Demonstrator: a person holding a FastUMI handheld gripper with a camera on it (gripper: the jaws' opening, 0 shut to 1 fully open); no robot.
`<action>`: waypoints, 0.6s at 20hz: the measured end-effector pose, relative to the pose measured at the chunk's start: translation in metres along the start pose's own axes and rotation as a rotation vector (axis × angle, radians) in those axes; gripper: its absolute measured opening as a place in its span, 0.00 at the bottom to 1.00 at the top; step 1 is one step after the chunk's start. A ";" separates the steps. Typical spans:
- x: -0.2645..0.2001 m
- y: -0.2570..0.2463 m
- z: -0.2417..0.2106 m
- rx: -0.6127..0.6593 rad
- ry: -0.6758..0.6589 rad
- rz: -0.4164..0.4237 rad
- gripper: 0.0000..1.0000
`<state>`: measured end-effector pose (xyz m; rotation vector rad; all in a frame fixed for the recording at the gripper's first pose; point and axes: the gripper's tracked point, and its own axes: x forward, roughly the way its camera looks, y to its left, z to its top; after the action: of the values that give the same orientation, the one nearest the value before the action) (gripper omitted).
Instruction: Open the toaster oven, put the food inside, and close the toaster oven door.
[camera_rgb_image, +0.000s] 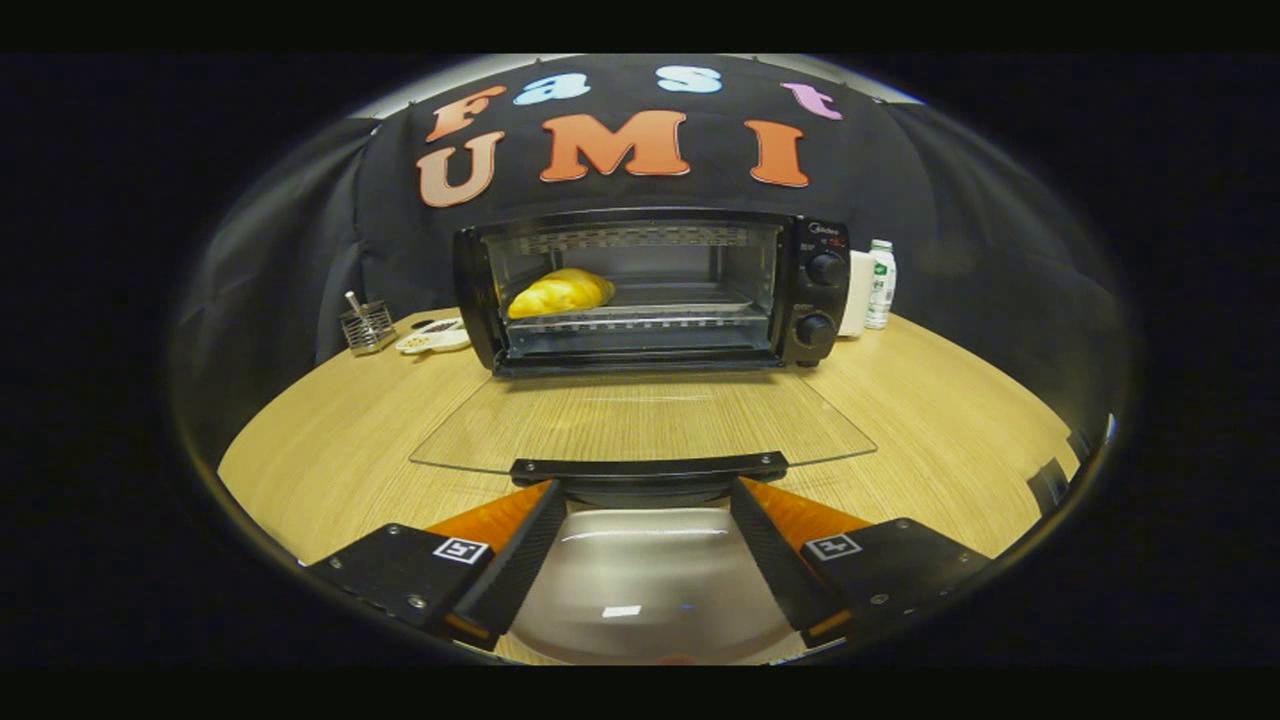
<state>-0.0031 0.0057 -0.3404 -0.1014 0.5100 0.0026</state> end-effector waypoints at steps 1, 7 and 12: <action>-0.002 0.000 0.003 0.003 -0.011 0.001 0.99; -0.016 0.000 0.053 -0.003 -0.144 0.005 0.99; -0.016 0.002 0.093 -0.050 -0.209 0.000 1.00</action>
<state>0.0285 0.0168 -0.2518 -0.1481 0.3013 0.0257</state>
